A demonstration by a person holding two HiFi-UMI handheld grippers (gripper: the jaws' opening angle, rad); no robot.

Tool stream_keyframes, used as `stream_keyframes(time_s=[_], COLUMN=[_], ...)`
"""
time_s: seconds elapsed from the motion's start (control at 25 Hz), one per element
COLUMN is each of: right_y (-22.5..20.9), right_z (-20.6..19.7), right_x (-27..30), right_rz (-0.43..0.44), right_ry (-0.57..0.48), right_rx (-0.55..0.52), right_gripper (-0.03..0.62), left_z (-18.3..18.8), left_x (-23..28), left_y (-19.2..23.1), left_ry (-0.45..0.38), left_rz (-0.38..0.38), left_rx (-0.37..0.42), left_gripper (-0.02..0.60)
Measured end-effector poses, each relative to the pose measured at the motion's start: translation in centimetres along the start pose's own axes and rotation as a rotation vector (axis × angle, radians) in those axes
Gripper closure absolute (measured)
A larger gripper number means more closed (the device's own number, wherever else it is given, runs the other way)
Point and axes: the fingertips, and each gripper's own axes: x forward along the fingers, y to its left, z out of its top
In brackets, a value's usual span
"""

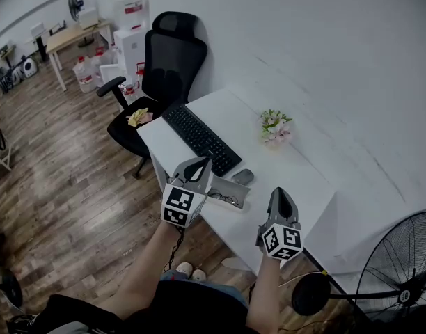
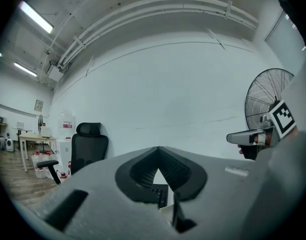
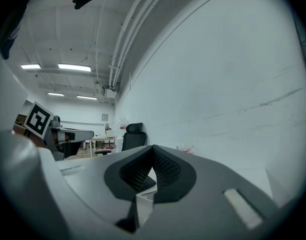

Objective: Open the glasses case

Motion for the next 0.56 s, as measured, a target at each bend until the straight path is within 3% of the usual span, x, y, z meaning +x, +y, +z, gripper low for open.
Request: stream_keyframes(time_s=[0.56], right_y=[0.25], right_z=[-0.42], right_x=[0.32], right_rz=[0.006], right_ry=[0.013], right_rx=[0.004], right_gripper=[0.588], left_z=[-0.32], left_x=[0.25], left_y=[0.02], left_ry=[0.011], left_rz=[-0.005], left_rx=[0.000], left_gripper=[0.574])
